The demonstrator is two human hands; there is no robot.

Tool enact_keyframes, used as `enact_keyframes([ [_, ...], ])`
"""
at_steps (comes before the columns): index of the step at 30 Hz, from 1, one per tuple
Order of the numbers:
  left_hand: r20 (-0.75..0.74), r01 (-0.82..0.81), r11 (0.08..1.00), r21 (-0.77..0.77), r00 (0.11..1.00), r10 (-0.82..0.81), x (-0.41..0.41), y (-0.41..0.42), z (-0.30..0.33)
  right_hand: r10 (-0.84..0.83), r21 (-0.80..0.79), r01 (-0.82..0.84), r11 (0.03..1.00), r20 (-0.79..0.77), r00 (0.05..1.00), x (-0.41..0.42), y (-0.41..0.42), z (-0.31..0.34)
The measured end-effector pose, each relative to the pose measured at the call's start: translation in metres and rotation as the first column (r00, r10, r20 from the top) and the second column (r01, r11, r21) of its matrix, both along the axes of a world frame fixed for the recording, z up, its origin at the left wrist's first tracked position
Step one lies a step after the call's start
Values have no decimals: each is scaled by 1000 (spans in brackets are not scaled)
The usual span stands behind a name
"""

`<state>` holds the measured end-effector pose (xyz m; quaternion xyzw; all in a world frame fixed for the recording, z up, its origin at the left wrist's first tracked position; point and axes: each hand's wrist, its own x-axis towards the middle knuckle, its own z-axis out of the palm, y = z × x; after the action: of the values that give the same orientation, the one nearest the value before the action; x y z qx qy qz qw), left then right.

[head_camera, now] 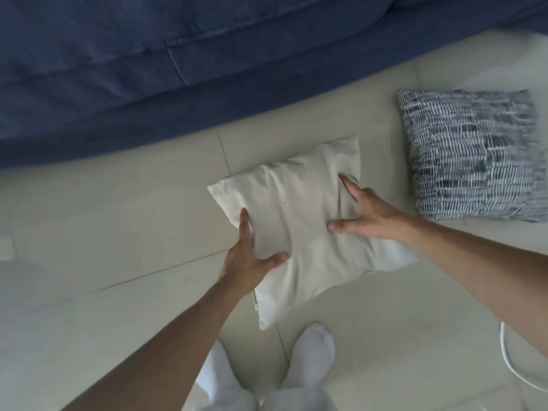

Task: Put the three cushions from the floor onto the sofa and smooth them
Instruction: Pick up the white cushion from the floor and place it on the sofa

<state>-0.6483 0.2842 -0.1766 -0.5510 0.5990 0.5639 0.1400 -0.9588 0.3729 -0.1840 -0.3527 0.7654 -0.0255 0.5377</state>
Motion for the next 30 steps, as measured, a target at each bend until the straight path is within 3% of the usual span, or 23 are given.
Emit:
enact_keyframes([
  [13, -63, -32, 994, -105, 998, 25, 13, -8, 185, 61, -87, -59, 994, 14, 998, -1, -5, 200],
  [23, -115, -124, 973, -196, 988, 103, 14, -25, 325, 79, -255, -79, 964, -12, 997, -7, -29, 343],
  [30, -170, -127, 927, -353, 983, 71, 10, -84, 394, 99, -383, -98, 919, -19, 995, -23, -82, 421],
])
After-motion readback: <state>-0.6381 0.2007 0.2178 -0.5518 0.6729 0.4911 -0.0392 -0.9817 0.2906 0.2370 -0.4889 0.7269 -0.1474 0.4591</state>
